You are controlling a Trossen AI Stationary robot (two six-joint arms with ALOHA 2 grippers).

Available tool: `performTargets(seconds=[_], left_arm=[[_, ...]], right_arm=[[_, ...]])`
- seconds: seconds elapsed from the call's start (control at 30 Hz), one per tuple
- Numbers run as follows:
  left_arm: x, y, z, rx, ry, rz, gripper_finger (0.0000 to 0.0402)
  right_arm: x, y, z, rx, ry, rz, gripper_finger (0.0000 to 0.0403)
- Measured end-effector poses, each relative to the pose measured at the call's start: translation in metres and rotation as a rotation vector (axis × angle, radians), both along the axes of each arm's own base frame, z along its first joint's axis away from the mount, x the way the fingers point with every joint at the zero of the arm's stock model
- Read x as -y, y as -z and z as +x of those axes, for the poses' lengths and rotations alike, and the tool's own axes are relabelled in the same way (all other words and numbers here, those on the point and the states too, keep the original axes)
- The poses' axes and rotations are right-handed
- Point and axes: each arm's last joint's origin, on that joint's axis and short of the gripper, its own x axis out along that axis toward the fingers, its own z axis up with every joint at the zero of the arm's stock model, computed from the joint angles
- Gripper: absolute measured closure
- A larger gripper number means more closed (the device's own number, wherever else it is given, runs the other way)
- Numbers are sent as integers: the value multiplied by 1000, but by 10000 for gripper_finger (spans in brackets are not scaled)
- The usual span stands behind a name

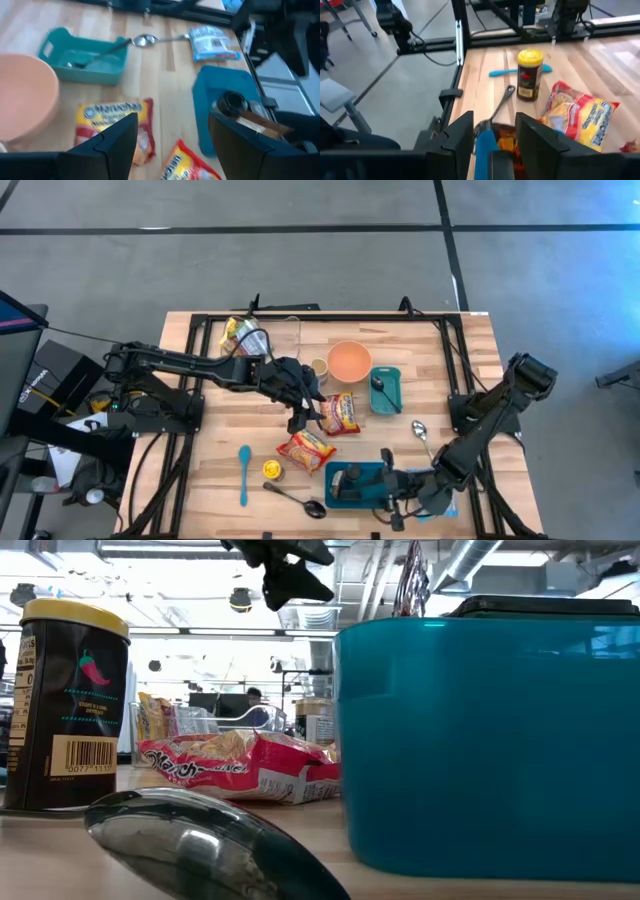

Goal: Pick & Place Food Item
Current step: Put the yellow seasoning bottle into the blue bin

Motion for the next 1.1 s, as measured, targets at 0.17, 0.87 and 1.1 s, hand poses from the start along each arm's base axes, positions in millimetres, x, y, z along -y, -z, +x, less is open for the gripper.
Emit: performTargets(seconds=[0.17,0.87,1.1], left_arm=[[2,6,-5,-79,58,-55,165],[58,26,-37,-423,-56,-76,170],[89,26,-49,-350,-112,150,204]], right_arm=[[8,-13,-6,-3,8,-7,281],[24,-13,-14,-33,200,-83,378],[25,-14,-14,-21,225,-95,397]])
